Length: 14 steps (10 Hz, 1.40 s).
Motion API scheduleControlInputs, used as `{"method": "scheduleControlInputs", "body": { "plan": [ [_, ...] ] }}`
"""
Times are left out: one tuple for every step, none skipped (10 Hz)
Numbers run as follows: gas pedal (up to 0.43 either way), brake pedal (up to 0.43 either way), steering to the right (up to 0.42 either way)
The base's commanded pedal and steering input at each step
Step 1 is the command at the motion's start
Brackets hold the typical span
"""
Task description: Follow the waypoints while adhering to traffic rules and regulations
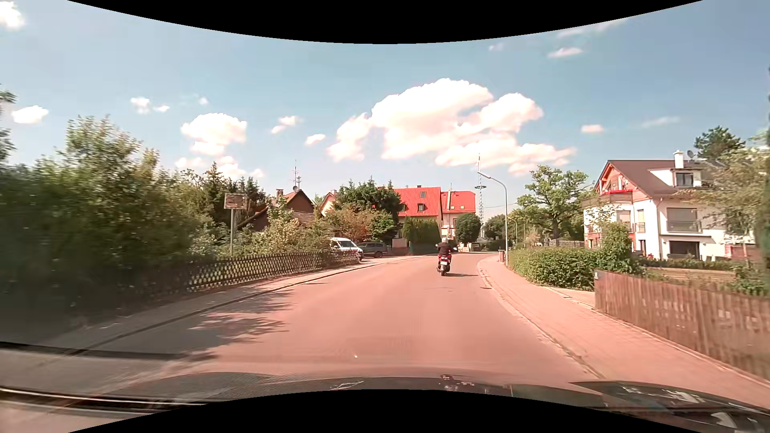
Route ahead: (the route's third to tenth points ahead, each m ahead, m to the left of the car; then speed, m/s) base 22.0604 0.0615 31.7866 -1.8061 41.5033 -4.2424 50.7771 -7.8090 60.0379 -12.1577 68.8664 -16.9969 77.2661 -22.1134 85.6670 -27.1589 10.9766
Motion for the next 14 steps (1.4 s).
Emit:
{"method": "scheduleControlInputs", "body": {
  "plan": [
    [0.228,0.012,0.052],
    [0.228,0.012,0.052],
    [0.228,0.012,0.05],
    [0.228,0.012,0.047],
    [0.228,0.012,0.045],
    [0.228,0.012,0.043],
    [0.228,0.012,0.042],
    [0.228,0.012,0.04],
    [0.228,0.012,0.038],
    [0.228,0.012,0.037],
    [0.228,0.012,0.035],
    [0.228,0.012,0.034],
    [0.228,0.012,0.032],
    [0.228,0.012,0.031]
  ]
}}
